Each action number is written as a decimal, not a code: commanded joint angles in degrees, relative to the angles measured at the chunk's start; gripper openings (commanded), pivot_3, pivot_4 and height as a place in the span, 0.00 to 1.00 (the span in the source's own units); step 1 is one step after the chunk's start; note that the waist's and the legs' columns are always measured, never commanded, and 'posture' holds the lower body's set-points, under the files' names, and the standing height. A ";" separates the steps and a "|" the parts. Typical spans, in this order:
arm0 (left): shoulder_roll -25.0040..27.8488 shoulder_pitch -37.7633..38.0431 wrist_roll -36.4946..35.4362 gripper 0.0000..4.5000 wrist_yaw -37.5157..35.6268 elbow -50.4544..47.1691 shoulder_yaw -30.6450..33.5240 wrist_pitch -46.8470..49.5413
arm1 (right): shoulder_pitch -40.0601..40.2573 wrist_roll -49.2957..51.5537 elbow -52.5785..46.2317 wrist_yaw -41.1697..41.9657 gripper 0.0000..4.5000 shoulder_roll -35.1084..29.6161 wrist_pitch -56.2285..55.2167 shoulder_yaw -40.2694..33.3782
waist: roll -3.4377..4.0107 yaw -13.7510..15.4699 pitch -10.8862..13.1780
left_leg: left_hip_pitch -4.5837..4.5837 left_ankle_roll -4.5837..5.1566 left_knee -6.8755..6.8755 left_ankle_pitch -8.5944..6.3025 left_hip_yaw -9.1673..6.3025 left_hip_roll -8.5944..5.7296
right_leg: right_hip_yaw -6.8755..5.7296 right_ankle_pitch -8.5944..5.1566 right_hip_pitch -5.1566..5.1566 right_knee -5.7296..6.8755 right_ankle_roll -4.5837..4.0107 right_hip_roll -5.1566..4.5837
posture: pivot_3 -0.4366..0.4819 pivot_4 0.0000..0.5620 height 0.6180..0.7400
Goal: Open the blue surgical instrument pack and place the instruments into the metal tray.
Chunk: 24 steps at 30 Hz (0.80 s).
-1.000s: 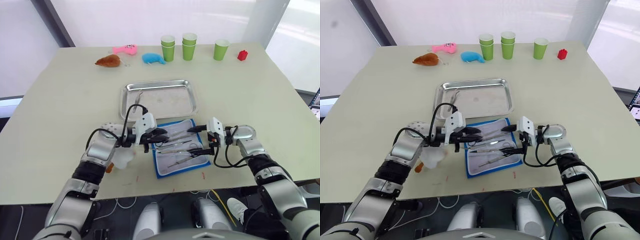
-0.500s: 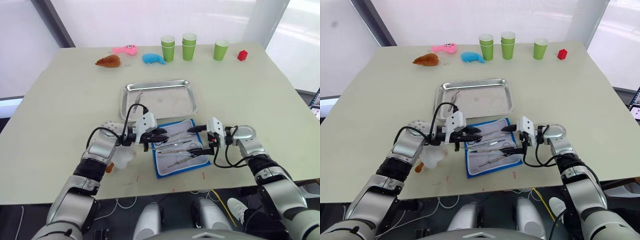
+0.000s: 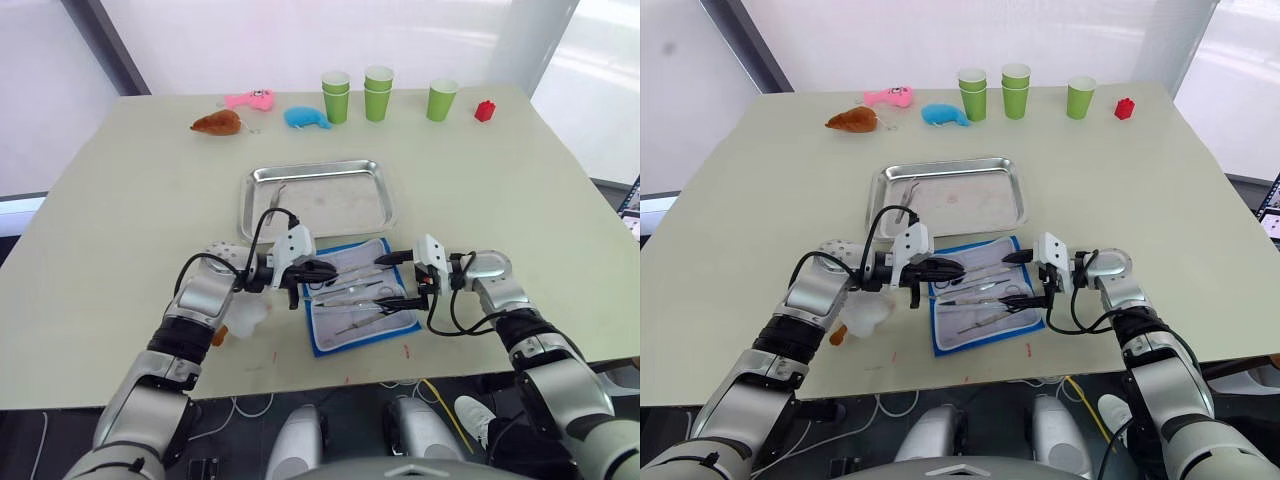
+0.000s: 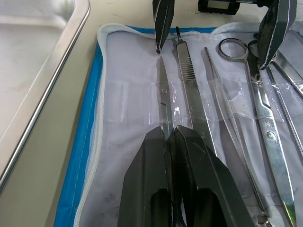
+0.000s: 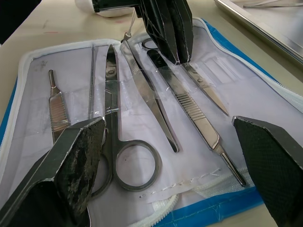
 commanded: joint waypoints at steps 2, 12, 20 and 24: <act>1.33 -1.45 0.53 0.01 -1.68 -5.00 -1.87 5.88 | 3.21 -5.63 5.33 -1.78 1.00 0.08 1.69 4.16 | 0.00 0.00 0.00 | -0.01 0.00 0.00 0.00 0.00 0.00 | 0.00 0.00 0.00 0.00 0.00 0.00 | 0.48 0.27 1.00; 5.52 -5.67 1.98 0.01 -3.97 -13.42 -5.03 16.00 | 3.19 -5.59 5.37 -1.70 1.00 0.05 1.61 4.08 | 0.02 -0.13 0.05 | -0.02 0.00 -0.01 0.00 0.01 0.01 | 0.03 -0.09 -0.02 -0.01 0.14 0.07 | 0.48 0.27 1.00; 7.89 -8.57 2.94 0.01 -5.86 -15.84 -8.10 23.35 | 3.11 -5.57 5.47 -1.88 1.00 0.19 1.55 4.01 | 0.02 -0.16 0.07 | -0.02 0.00 -0.01 0.00 0.00 0.01 | 0.03 -0.11 -0.02 -0.01 0.18 0.10 | 0.48 0.27 1.00; 8.41 -9.30 3.21 0.01 -5.72 -16.42 -8.60 24.61 | 3.27 -5.54 5.41 -1.86 1.00 0.08 1.47 3.94 | 0.03 -0.20 0.07 | -0.02 0.00 -0.01 0.00 -0.01 0.02 | 0.03 -0.12 -0.03 -0.01 0.18 0.12 | 0.48 0.27 1.00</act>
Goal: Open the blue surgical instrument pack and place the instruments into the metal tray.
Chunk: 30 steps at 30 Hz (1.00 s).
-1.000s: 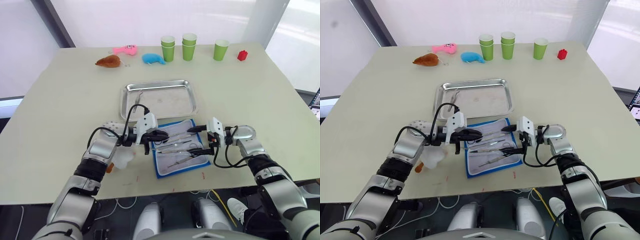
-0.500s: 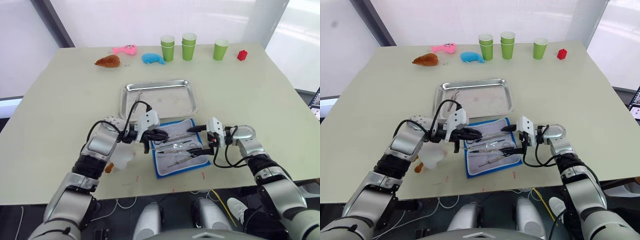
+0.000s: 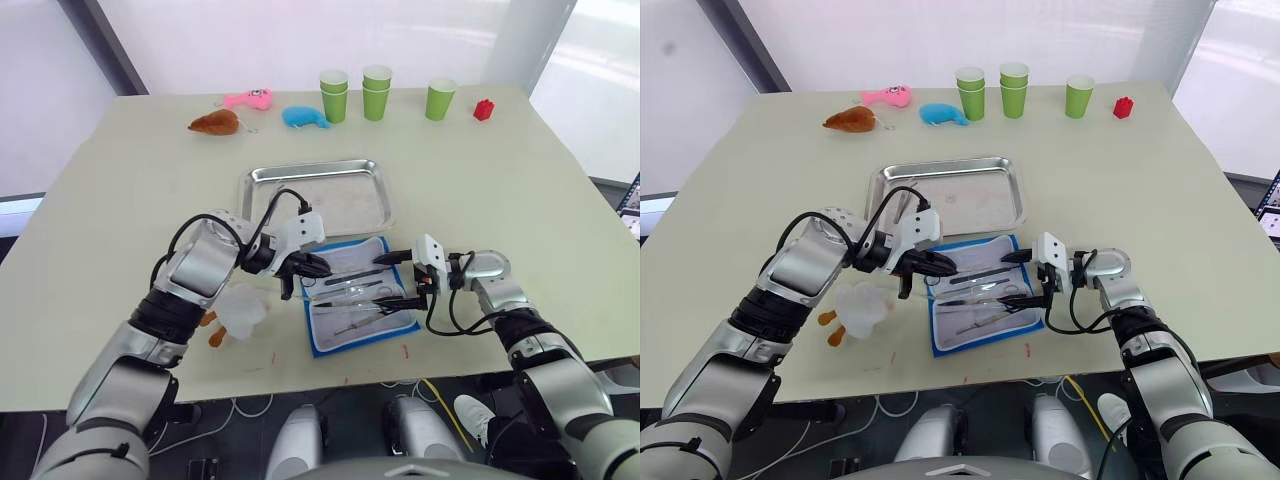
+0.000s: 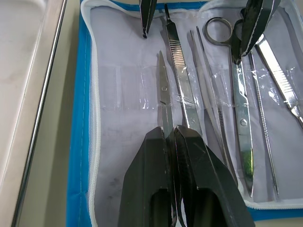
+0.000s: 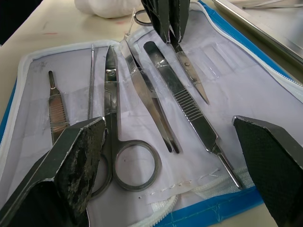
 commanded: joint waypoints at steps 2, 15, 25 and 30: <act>1.21 -1.62 0.04 0.01 -1.81 -2.84 -1.13 1.06 | 3.49 -5.54 5.28 -1.87 1.00 -0.26 1.60 3.96 | 0.00 0.00 0.00 | 0.00 0.00 0.00 0.00 0.00 0.00 | 0.01 0.00 0.00 0.00 0.00 0.00 | 0.48 0.27 1.00; 5.50 -1.11 -1.50 0.01 -3.72 -5.89 -0.05 2.52 | 3.16 -5.61 5.62 -1.90 1.00 0.01 1.53 4.04 | 0.00 -0.01 0.02 | 0.00 0.00 0.00 0.00 0.01 0.01 | 0.01 -0.01 -0.01 0.00 0.01 0.01 | 0.48 0.27 1.00; 11.59 1.99 -3.96 0.01 -5.21 -8.37 3.10 2.10 | 3.28 -5.54 5.59 -1.60 1.00 0.23 1.52 4.16 | 0.01 -0.03 0.04 | 0.00 0.00 -0.02 0.00 0.02 0.03 | 0.03 -0.01 -0.04 0.00 0.01 0.02 | 0.48 0.27 1.00; 14.26 2.86 -6.21 0.01 -5.94 -9.40 5.46 2.87 | 3.28 -5.52 5.73 -1.51 1.00 0.15 1.49 4.14 | 0.01 -0.05 0.05 | 0.00 0.00 -0.02 0.00 0.02 0.04 | 0.03 -0.02 -0.06 0.01 0.00 0.05 | 0.48 0.27 1.00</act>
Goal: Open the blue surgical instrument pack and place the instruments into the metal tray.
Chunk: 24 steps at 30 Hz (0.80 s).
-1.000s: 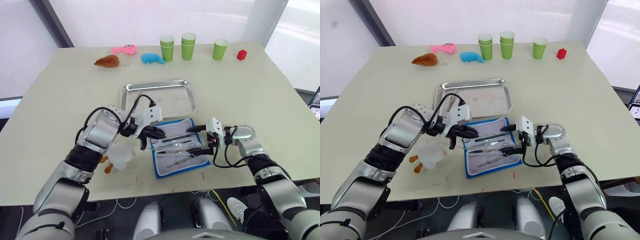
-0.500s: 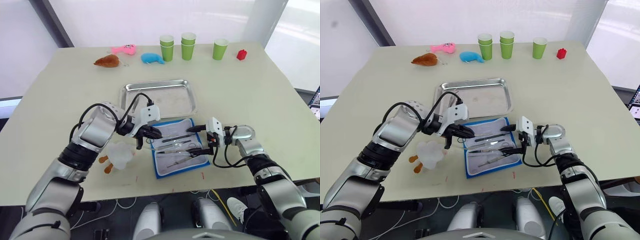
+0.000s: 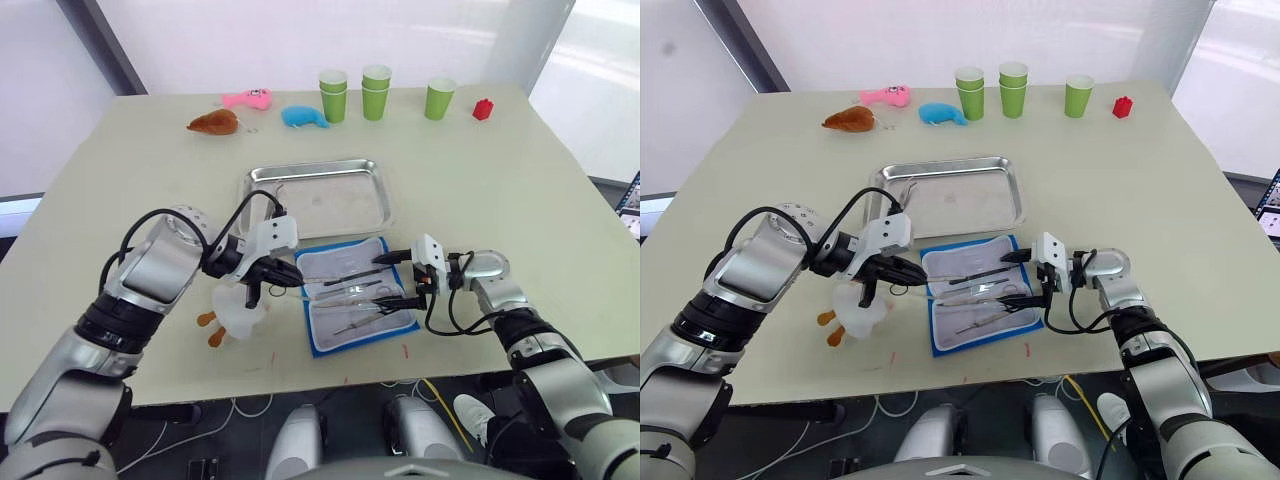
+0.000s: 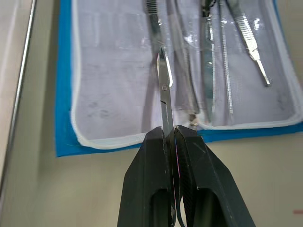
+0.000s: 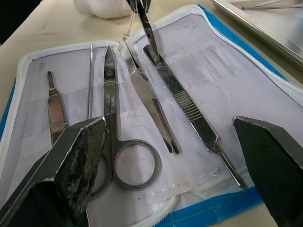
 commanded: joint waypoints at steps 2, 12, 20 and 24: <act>3.28 -0.26 -1.97 0.01 -0.99 -1.92 4.27 0.29 | 3.31 -5.51 5.55 -1.24 1.00 -0.08 1.62 4.15 | 0.01 0.01 0.00 | 0.01 0.00 0.00 0.00 0.01 0.00 | 0.00 0.00 0.00 0.00 0.00 0.00 | 0.48 0.27 1.00; -3.94 -3.66 -7.17 0.01 10.92 2.15 14.55 5.54 | 3.45 -5.53 5.40 -1.02 1.00 -0.20 1.65 4.24 | -0.01 0.10 0.00 | 0.01 0.00 0.00 0.00 0.01 0.00 | -0.01 0.00 0.01 0.00 0.01 -0.01 | 0.48 0.27 1.00; -16.21 -6.04 -5.58 0.01 32.60 3.85 20.80 9.82 | 3.47 -5.63 5.31 -0.88 1.00 -0.30 1.71 4.37 | -0.11 0.18 -0.02 | 0.01 0.00 0.00 0.00 -0.03 -0.01 | -0.01 0.03 0.04 0.02 0.01 -0.06 | 0.48 0.27 1.00; -20.95 -8.05 -1.85 0.01 44.51 7.01 21.74 10.33 | 3.32 -5.68 5.51 -0.79 1.00 -0.32 1.68 4.41 | -0.12 0.13 -0.03 | 0.02 -0.01 0.00 0.00 -0.06 -0.03 | -0.01 0.13 0.06 0.02 -0.15 -0.10 | 0.48 0.27 1.00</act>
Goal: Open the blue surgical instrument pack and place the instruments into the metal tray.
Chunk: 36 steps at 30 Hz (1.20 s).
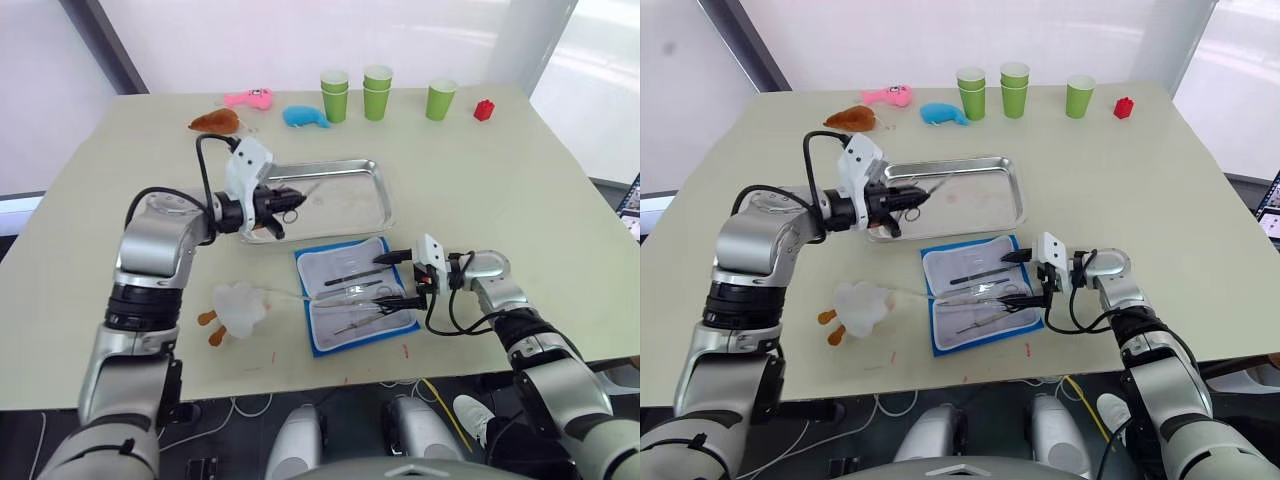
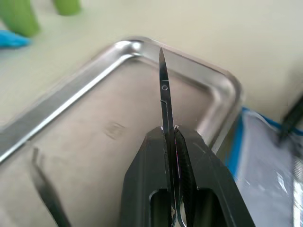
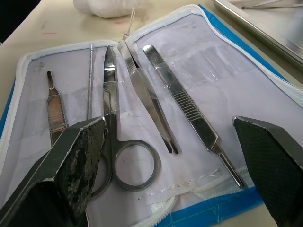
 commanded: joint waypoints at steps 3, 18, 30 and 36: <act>-4.68 -3.15 5.72 0.01 15.76 4.01 2.05 0.25 | 3.34 -5.69 5.40 -0.78 1.00 -0.10 1.69 4.48 | 0.00 -0.01 0.00 | 0.00 -0.01 0.00 0.00 -0.01 -0.01 | -0.01 0.02 0.01 0.00 -0.02 -0.04 | 0.48 0.27 1.00; -15.78 -6.13 7.45 0.01 33.32 16.81 5.47 2.79 | 3.24 -5.67 5.66 -1.00 1.00 0.22 1.52 4.45 | -0.05 0.01 -0.02 | 0.00 -0.08 0.00 0.03 -0.07 -0.03 | -0.07 0.04 0.02 0.00 -0.01 -0.08 | 0.48 0.27 1.00; -17.64 -4.55 6.69 0.01 36.40 19.17 7.03 2.19 | 3.00 -5.69 5.89 -1.11 1.00 0.31 1.37 4.42 | -0.05 0.01 -0.02 | 0.00 -0.16 0.00 0.06 -0.08 -0.04 | -0.09 0.04 0.02 0.00 -0.01 -0.09 | 0.48 0.27 1.00; -17.46 -4.50 7.24 0.01 37.41 20.64 6.87 1.54 | 2.89 -5.69 6.08 -1.22 1.00 0.50 1.37 4.42 | -0.05 0.01 -0.02 | 0.00 -0.19 0.00 0.08 -0.08 -0.04 | -0.10 0.04 0.02 0.00 0.00 -0.09 | 0.48 0.27 1.00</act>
